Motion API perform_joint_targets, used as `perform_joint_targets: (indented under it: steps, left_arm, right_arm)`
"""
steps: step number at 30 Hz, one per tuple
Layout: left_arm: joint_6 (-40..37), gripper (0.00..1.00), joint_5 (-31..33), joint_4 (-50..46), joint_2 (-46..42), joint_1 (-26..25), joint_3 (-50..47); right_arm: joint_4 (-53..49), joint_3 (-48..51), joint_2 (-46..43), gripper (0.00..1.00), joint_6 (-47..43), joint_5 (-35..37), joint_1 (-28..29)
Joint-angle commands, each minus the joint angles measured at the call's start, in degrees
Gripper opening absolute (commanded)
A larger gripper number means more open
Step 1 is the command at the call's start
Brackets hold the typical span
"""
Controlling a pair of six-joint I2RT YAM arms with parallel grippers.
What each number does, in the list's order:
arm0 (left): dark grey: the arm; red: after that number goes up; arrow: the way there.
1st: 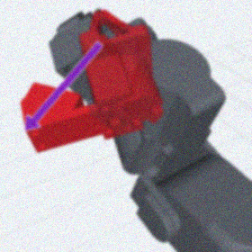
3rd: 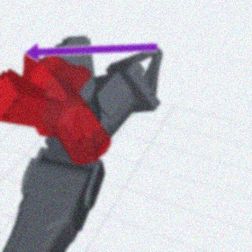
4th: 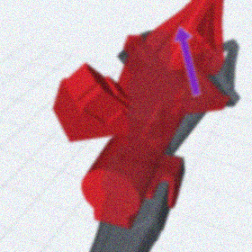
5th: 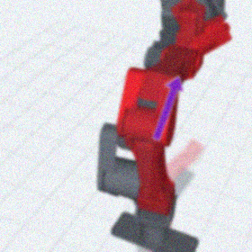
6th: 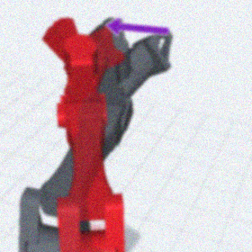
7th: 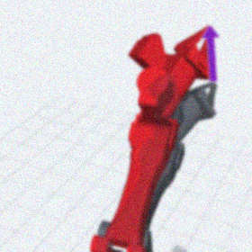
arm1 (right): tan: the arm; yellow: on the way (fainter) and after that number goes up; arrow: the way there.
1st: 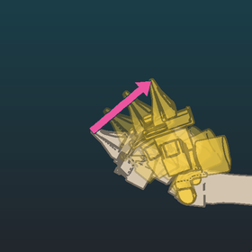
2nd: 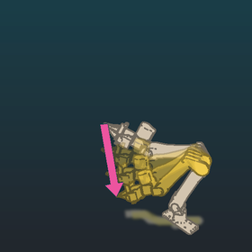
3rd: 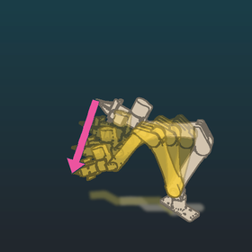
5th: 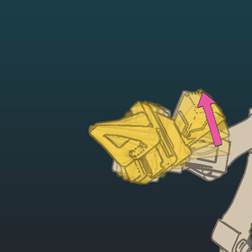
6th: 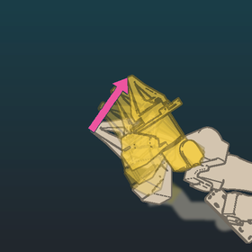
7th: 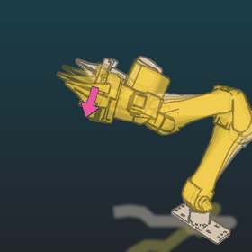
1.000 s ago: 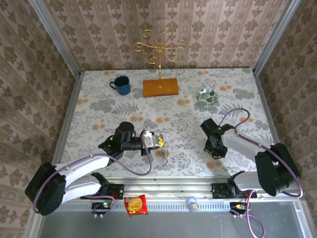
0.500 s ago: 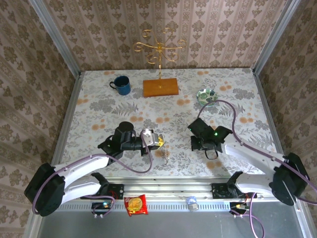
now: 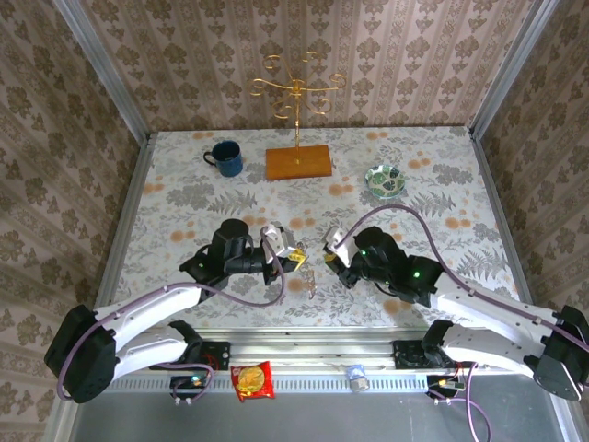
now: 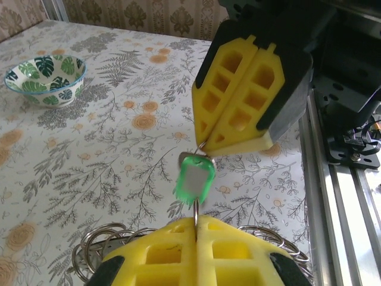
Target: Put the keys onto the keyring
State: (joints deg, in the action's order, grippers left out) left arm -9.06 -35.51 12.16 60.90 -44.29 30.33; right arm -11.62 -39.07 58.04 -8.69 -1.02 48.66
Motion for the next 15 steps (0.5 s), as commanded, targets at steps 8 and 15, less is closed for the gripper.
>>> perform_joint_targets:
  steps: [8,15]
  left_arm:
    - [2.77,0.0,-0.97,-1.14,1.22,-0.61,3.74]
    - [3.06,0.0,-0.97,-2.23,1.76,-0.62,4.39]
  right_arm:
    - [3.1,-3.94,4.77,0.0,-14.25,-3.72,1.3]
    - [5.12,-3.74,4.34,0.0,-16.05,0.08,1.61]
